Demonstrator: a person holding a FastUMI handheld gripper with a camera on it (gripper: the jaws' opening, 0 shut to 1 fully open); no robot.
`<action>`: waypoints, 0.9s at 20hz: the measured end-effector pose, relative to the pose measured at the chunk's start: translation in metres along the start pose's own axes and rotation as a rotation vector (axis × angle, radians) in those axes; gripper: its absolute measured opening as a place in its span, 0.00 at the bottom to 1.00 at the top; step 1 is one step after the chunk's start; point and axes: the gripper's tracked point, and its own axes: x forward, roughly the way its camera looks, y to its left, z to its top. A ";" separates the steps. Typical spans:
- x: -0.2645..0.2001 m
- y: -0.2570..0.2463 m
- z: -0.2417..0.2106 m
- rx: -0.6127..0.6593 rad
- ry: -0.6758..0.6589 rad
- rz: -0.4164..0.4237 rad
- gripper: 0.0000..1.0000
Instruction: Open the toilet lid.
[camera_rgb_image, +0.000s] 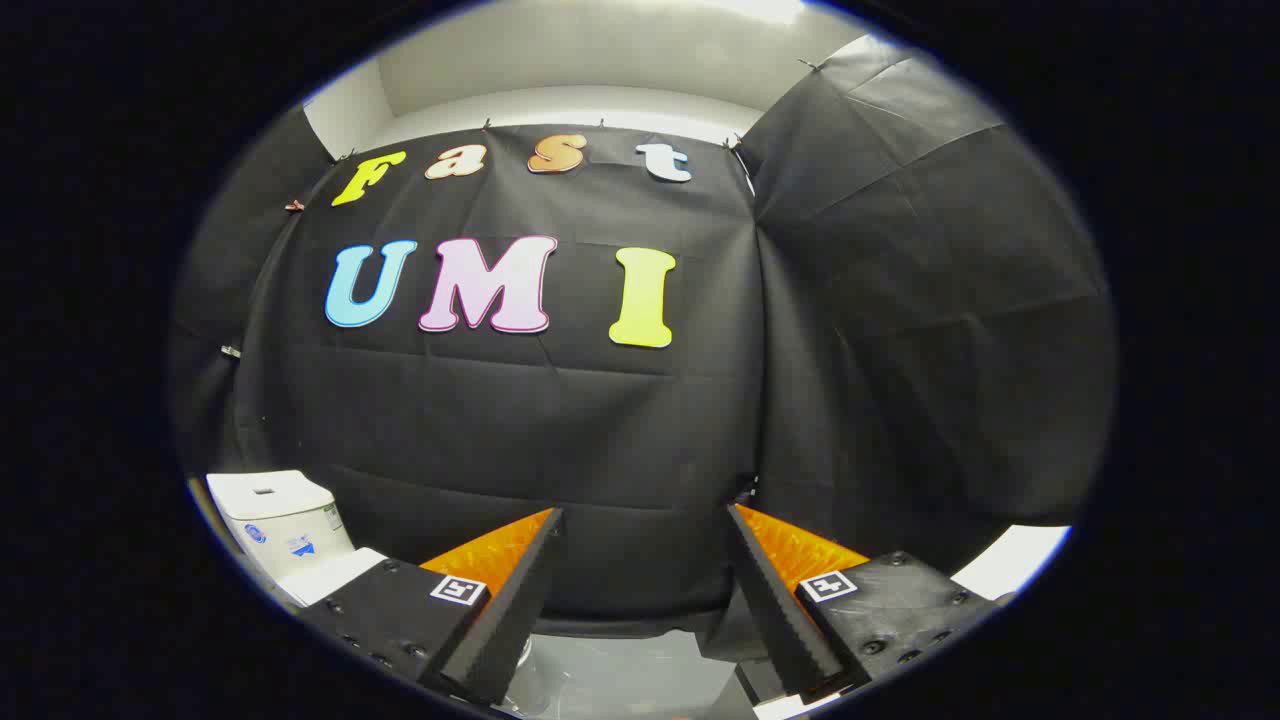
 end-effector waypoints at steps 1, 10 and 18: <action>0.000 0.000 -0.001 -0.001 0.003 0.000 0.98; 0.001 -0.002 -0.001 0.003 0.004 -0.004 0.98; 0.001 0.000 -0.004 -0.004 0.009 0.002 0.98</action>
